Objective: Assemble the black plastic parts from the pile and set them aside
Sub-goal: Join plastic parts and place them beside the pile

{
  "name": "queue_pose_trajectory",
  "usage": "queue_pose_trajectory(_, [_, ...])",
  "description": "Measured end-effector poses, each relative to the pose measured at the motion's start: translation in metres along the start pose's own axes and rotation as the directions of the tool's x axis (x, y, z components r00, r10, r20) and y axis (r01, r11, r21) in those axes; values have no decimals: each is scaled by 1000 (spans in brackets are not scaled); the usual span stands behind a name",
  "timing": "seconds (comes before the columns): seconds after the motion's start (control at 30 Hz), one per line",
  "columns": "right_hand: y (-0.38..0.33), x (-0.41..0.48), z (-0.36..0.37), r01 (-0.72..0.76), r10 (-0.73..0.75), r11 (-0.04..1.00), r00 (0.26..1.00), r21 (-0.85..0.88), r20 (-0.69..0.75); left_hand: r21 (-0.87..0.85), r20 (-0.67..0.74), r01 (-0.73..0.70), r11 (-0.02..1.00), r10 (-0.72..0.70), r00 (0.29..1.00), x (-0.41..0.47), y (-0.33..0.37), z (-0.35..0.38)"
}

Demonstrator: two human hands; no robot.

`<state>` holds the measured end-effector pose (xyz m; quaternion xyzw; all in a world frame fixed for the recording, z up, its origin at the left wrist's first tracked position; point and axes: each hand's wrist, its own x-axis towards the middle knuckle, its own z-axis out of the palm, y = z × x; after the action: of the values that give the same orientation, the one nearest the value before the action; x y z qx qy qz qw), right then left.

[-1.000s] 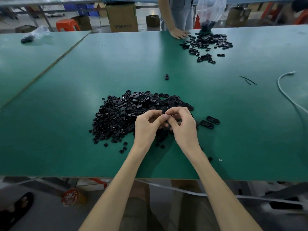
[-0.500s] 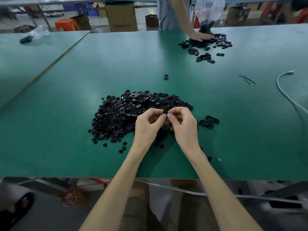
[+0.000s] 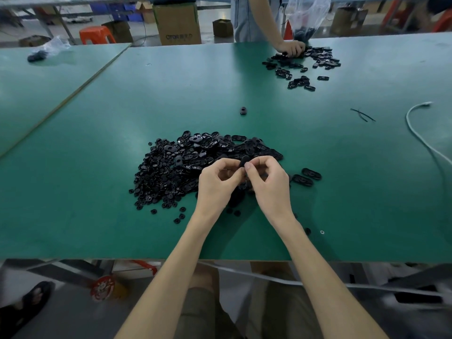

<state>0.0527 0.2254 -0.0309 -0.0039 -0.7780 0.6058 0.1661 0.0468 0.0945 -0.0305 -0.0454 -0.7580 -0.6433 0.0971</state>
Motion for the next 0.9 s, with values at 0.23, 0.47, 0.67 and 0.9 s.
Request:
queue_pose_trajectory(0.23, [-1, -2, 3, 159, -162, 980, 987, -122, -13, 0, 1, 13, 1000, -13, 1000, -1, 3, -1])
queue_pose_trajectory(0.47, [0, -3, 3, 192, -198, 966, 980, -174, -14, -25, 5, 21, 999, -21, 1000, 0, 3, 1])
queue_pose_trajectory(0.67, [0, -2, 4, 175, -174, 965, 984, -195, 26, 106, -31, -66, 992, 69, 997, 1, 1, 1])
queue_pose_trajectory(0.9, [2, -1, 5, 151, -148, 963, 988, -225, 32, 179, -39, -98, 979, 106, 994, 1, 1, 1])
